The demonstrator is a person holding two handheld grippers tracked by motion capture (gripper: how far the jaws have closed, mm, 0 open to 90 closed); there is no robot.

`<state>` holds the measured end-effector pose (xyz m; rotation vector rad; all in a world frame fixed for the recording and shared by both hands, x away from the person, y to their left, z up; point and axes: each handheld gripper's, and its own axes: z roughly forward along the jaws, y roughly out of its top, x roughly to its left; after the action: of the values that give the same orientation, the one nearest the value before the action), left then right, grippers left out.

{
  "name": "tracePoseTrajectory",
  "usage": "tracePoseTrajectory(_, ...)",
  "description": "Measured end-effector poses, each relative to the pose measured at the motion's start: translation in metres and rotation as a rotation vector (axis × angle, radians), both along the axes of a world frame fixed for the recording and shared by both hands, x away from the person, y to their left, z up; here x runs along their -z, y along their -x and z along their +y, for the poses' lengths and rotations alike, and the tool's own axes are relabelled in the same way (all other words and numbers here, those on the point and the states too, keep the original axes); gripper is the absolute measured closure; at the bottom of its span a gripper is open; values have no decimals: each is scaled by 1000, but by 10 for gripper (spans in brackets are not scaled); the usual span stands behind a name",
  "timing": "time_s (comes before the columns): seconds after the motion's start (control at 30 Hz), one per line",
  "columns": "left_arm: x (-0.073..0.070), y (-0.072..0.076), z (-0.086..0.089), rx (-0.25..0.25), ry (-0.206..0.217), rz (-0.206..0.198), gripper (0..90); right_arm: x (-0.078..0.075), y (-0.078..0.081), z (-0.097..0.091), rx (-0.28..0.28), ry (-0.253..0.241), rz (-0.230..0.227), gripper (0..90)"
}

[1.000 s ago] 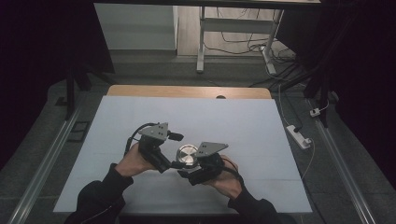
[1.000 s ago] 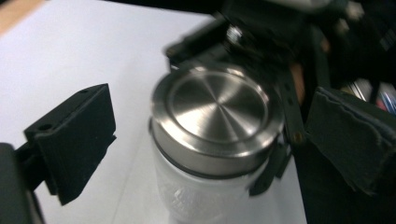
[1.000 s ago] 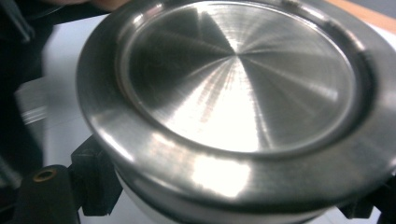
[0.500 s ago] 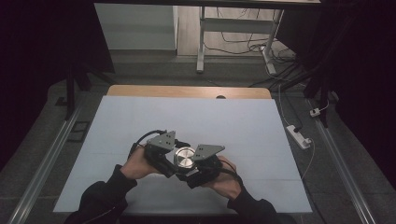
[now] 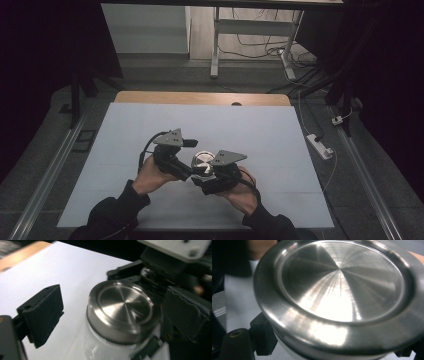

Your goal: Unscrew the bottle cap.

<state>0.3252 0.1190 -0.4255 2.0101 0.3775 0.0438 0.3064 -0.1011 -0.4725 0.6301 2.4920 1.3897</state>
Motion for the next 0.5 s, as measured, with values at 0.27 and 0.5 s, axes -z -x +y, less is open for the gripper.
tracePoseTrajectory(0.27,-1,7,-4,206,-147,-86,80,-2,6,5,-162,11,5,149)
tracePoseTrajectory(0.5,5,12,-11,243,-142,-125,194,-2,10,7,-224,32,-12,149)
